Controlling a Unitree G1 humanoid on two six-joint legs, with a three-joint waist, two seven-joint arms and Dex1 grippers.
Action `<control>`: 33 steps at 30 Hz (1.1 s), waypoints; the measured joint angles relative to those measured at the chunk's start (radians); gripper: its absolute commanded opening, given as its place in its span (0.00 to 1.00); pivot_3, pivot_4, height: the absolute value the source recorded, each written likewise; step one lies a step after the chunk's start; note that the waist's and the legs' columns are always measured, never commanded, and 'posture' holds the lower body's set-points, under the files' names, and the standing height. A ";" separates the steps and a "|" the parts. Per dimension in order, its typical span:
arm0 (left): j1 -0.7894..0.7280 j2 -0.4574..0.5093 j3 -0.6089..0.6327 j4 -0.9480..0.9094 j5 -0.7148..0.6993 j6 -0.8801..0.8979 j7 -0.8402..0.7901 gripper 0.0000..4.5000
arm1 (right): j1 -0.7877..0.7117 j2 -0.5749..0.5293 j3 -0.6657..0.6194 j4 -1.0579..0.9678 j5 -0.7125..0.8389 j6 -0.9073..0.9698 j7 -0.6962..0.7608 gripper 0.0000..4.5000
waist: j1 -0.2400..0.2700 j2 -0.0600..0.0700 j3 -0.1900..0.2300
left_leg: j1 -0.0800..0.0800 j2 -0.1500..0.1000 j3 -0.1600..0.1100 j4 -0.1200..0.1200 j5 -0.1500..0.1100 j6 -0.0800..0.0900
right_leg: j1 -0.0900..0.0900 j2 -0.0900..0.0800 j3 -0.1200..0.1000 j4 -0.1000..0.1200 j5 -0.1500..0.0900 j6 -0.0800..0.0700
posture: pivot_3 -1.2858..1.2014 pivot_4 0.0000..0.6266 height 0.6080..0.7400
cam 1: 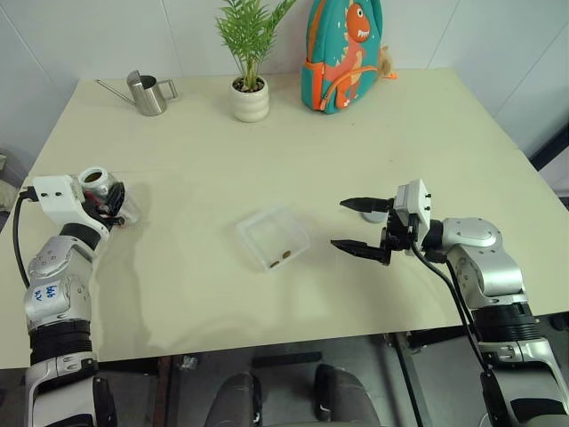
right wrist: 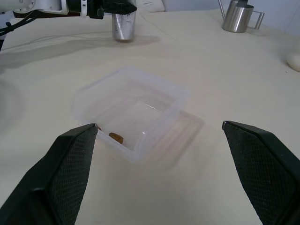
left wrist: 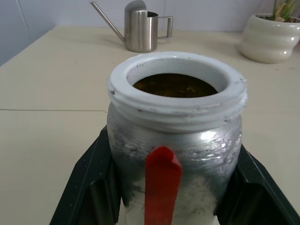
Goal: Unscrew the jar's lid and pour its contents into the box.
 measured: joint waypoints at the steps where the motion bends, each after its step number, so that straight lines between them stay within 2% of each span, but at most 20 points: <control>1: 0.003 -0.001 0.000 0.008 0.002 -0.004 -0.004 0.73 | 0.000 0.000 0.000 0.000 0.000 0.001 -0.003 1.00 | 0.000 0.000 0.000 | 0.000 0.000 0.000 0.000 0.000 0.000 | 0.000 0.000 0.000 0.000 0.000 0.000 | 0.52 0.24 1.00; 5: 0.016 -0.022 0.012 0.011 -0.003 -0.023 -0.018 1.00 | 0.000 0.007 0.000 -0.003 0.001 0.017 -0.013 1.00 | -0.001 0.000 0.000 | 0.000 0.001 0.000 0.000 -0.001 0.000 | 0.000 0.000 0.000 -0.001 0.000 0.000 | 0.52 0.24 1.00; 12: 0.051 -0.022 0.034 0.005 -0.005 -0.033 -0.041 1.00 | 0.000 0.010 0.000 -0.010 0.005 0.026 -0.018 1.00 | -0.001 0.000 0.000 | 0.000 0.001 0.002 0.000 -0.004 0.001 | -0.001 0.000 0.000 -0.001 0.000 0.000 | 0.52 0.24 1.00; 18: 0.173 -0.010 0.048 -0.116 -0.024 -0.018 -0.117 1.00 | 0.007 0.015 0.000 -0.051 0.018 0.049 -0.025 1.00 | -0.003 0.000 0.000 | 0.000 0.003 0.004 0.000 -0.007 -0.001 | -0.002 0.000 -0.002 -0.002 0.000 0.000 | 0.52 0.24 1.00; 24: 0.297 0.085 0.060 -0.174 -0.026 0.017 -0.221 1.00 | 0.028 0.024 -0.010 -0.065 0.045 0.092 -0.057 1.00 | -0.003 0.000 0.000 | 0.001 0.005 0.006 0.000 -0.009 0.000 | -0.002 0.000 -0.003 -0.003 0.000 0.000 | 0.52 0.24 1.00; 30: 0.520 0.222 0.069 -0.239 0.000 0.007 -0.413 1.00 | 0.041 -0.004 -0.011 -0.071 0.047 0.102 -0.038 1.00 | -0.011 0.001 0.000 | 0.001 0.007 0.010 0.000 -0.013 -0.001 | -0.005 0.000 -0.004 -0.004 -0.001 -0.002 | 0.52 0.24 1.00; 33: 0.591 0.247 0.072 -0.277 0.013 -0.011 -0.471 1.00 | 0.038 -0.025 -0.011 -0.051 0.045 0.095 -0.014 1.00 | -0.009 0.001 0.000 | 0.001 0.008 0.010 0.000 -0.015 -0.001 | -0.006 0.000 -0.004 -0.005 -0.001 -0.002 | 0.52 0.24 1.00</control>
